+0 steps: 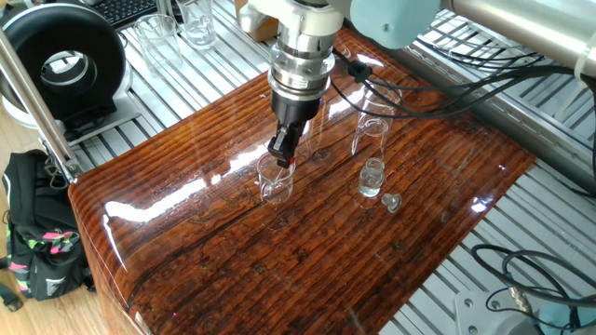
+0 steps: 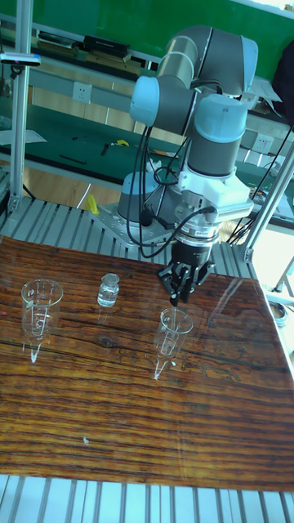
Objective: Transfer liquid using a dropper
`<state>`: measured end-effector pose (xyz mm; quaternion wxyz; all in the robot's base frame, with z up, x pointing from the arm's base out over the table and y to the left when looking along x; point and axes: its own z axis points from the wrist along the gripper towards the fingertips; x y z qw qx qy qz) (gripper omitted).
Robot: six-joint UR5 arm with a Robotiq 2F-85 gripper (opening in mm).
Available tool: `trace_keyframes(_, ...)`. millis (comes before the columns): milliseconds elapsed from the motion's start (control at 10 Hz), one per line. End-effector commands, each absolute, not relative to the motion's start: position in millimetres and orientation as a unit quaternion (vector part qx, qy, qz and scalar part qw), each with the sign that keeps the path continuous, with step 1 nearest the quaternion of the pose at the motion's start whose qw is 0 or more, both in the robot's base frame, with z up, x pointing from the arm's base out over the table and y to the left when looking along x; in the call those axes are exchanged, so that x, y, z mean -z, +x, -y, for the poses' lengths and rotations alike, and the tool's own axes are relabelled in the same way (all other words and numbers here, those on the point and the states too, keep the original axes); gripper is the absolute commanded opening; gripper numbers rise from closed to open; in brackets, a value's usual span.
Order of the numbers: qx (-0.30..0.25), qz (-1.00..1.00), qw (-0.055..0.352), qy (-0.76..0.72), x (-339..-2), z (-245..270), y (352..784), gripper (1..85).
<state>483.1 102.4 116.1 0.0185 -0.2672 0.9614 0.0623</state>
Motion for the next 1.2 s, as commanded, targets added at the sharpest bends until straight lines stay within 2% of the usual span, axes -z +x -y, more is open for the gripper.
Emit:
trace_keyframes(0,-0.07,-0.955,0.024,-0.286,-118.9,-106.8,485.8,36.3)
trace_keyframes(100,-0.071,-0.955,0.025,-0.287,-119.1,-107.3,486.4,39.0)
trace_keyframes(600,-0.067,-0.956,0.024,-0.285,-130.6,-106.6,487.3,41.3)
trace_keyframes(1100,-0.053,-0.963,0.038,-0.262,-158.0,-115.1,500.5,39.7)
